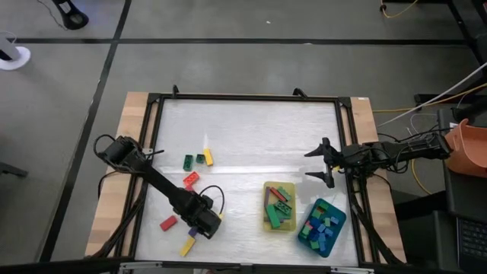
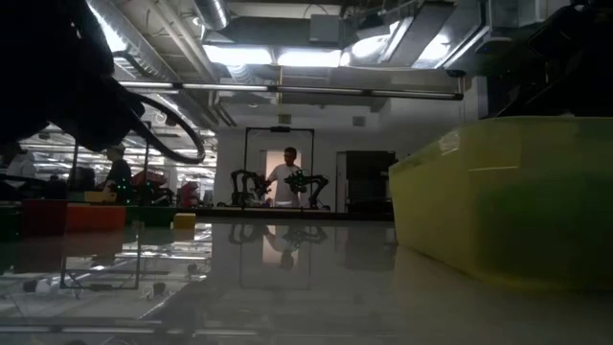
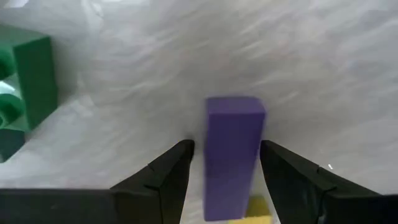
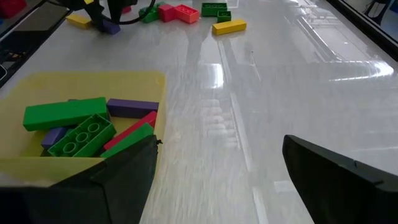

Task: Sort blocks by size
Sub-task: Put the long violet block into the yellow bin

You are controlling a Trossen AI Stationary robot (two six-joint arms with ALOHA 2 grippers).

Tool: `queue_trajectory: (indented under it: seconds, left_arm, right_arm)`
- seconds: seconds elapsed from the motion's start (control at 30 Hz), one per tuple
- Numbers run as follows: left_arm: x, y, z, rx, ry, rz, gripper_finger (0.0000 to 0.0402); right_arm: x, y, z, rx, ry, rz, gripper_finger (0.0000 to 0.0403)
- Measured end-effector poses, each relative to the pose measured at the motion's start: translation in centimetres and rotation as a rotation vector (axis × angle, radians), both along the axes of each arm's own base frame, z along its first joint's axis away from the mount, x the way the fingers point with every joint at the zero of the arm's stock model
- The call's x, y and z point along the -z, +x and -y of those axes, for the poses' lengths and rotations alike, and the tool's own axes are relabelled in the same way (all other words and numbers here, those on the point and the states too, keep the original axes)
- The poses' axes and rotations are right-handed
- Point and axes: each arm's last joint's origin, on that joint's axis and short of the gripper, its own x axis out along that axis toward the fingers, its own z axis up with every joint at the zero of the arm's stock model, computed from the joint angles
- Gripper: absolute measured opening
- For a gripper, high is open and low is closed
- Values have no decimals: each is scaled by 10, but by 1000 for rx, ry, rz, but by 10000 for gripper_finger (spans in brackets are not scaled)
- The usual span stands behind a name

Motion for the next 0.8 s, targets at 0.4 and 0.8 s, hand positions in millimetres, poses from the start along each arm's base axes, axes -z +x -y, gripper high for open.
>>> queue_trajectory:
  seconds: [0.4,0.8]
  left_arm:
    - [-2,19,-16,-20,11,98,82]
    - [-55,84,-62,118,14,809,91]
  right_arm:
    - [0,0,0,0,0,-1,344]
    - [0,0,0,-1,0,-1,344]
